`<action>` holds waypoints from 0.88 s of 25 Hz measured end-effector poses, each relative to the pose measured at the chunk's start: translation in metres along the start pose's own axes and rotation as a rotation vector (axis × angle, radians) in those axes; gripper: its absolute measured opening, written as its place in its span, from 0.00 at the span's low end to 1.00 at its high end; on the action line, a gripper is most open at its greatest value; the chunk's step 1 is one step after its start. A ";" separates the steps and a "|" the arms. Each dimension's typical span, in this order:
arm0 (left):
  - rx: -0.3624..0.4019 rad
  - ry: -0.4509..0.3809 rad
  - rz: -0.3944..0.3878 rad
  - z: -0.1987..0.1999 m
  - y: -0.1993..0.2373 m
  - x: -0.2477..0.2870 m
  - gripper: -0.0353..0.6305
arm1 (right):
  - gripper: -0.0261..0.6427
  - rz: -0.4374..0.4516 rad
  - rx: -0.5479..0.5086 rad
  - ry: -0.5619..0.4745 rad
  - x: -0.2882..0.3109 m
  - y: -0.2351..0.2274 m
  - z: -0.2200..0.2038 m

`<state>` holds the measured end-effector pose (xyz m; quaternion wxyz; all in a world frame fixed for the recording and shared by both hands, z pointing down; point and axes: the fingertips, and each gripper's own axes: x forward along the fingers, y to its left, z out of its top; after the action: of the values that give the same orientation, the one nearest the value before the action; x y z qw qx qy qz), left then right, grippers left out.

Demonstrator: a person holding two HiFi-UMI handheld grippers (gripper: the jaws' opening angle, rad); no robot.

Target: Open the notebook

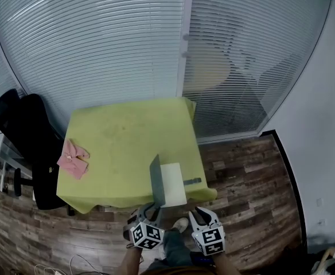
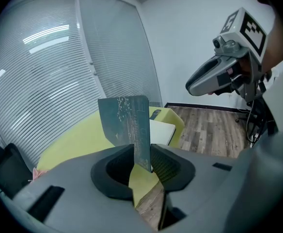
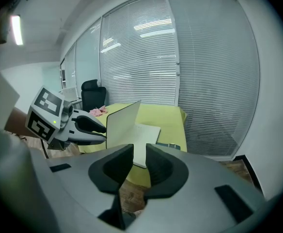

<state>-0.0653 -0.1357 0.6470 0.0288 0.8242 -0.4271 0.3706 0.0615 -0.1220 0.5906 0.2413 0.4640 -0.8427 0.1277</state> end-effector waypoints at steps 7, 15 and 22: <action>-0.023 -0.009 0.018 -0.004 0.005 -0.005 0.23 | 0.18 0.017 0.005 -0.004 0.005 0.006 0.002; -0.045 -0.010 0.041 -0.012 0.015 -0.013 0.21 | 0.17 0.015 0.004 0.004 0.010 0.011 0.002; -0.081 -0.007 0.056 -0.019 0.016 -0.015 0.17 | 0.17 0.019 0.004 0.006 0.008 0.008 0.002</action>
<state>-0.0928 -0.1286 0.6468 0.0501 0.8113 -0.4649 0.3509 0.0503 -0.1246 0.5934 0.2417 0.4560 -0.8462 0.1330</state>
